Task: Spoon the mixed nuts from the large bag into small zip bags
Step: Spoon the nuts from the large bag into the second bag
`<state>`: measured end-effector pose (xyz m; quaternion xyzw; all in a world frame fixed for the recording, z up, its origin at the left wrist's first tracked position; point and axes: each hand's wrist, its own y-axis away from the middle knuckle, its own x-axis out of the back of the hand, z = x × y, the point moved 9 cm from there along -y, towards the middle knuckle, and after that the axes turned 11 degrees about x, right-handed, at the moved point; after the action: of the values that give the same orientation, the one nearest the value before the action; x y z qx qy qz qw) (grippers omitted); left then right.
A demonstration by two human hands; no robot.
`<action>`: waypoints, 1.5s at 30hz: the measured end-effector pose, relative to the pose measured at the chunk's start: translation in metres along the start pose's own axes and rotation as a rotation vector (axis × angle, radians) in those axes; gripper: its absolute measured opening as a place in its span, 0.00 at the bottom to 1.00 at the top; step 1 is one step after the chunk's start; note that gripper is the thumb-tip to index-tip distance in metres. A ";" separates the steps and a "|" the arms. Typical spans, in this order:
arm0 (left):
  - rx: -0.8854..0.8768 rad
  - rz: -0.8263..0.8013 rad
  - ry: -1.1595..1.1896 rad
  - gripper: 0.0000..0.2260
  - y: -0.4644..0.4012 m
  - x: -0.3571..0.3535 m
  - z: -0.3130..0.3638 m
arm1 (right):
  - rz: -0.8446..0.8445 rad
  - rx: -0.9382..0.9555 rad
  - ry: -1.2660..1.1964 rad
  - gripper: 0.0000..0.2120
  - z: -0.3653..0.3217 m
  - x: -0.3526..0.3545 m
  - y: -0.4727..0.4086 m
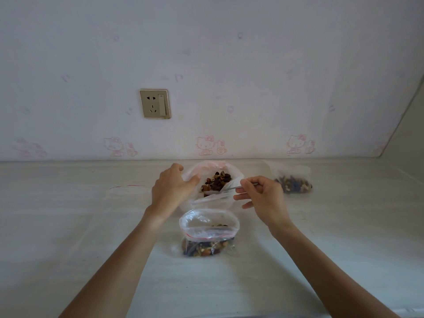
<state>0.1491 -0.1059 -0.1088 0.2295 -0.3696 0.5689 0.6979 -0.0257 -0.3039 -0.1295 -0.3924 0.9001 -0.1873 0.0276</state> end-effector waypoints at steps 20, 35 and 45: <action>-0.320 0.111 0.198 0.02 0.027 -0.001 0.014 | 0.003 0.096 0.165 0.07 0.003 -0.007 -0.007; -0.291 0.087 0.275 0.03 0.025 0.005 0.011 | 0.066 0.089 0.178 0.06 0.005 -0.006 -0.004; -0.206 0.006 0.234 0.08 0.019 -0.010 0.007 | -0.011 0.304 0.451 0.08 -0.020 -0.028 -0.001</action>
<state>0.1281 -0.1126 -0.1147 0.0878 -0.3429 0.5530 0.7542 -0.0093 -0.2787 -0.1134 -0.3371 0.8430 -0.4029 -0.1160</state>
